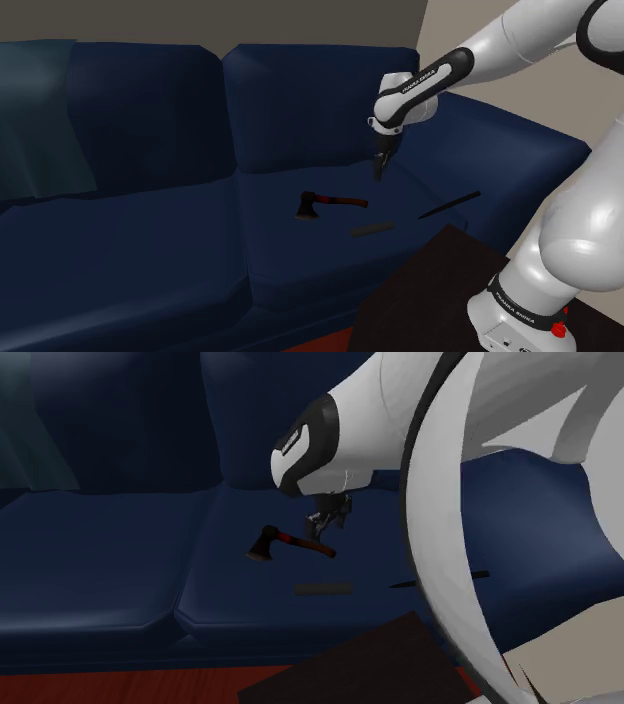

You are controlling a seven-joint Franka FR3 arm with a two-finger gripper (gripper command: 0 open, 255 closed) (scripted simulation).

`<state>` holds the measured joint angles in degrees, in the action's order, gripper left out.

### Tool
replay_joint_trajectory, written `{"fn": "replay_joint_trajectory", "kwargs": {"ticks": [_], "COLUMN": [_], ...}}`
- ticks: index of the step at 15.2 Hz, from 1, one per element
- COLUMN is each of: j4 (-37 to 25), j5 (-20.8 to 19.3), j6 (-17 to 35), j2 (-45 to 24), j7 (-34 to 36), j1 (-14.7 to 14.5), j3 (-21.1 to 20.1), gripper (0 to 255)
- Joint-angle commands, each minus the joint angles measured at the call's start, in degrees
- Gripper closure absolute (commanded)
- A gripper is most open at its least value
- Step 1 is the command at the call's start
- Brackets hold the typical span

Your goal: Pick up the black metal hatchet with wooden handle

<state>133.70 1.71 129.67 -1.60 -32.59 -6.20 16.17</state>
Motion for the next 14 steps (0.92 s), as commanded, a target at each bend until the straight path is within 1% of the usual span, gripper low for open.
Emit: {"fn": "replay_joint_trajectory", "kwargs": {"ticks": [1,5,8,14], "j4": [-2.9,-9.2,-14.6,-27.2], "j5": [2.4,6.7,9.1,11.6], "j6": [2.3,5.2,6.5,7.3], "j2": [-5.1,-14.3,-21.0,-33.8], "j7": [-3.9,-10.6,-14.8,-21.2], "j1": [0.0,1.0,2.2,4.4], "j3": [-0.2,-2.0,-3.8,-7.7], "gripper": [0,0,0,0]}}
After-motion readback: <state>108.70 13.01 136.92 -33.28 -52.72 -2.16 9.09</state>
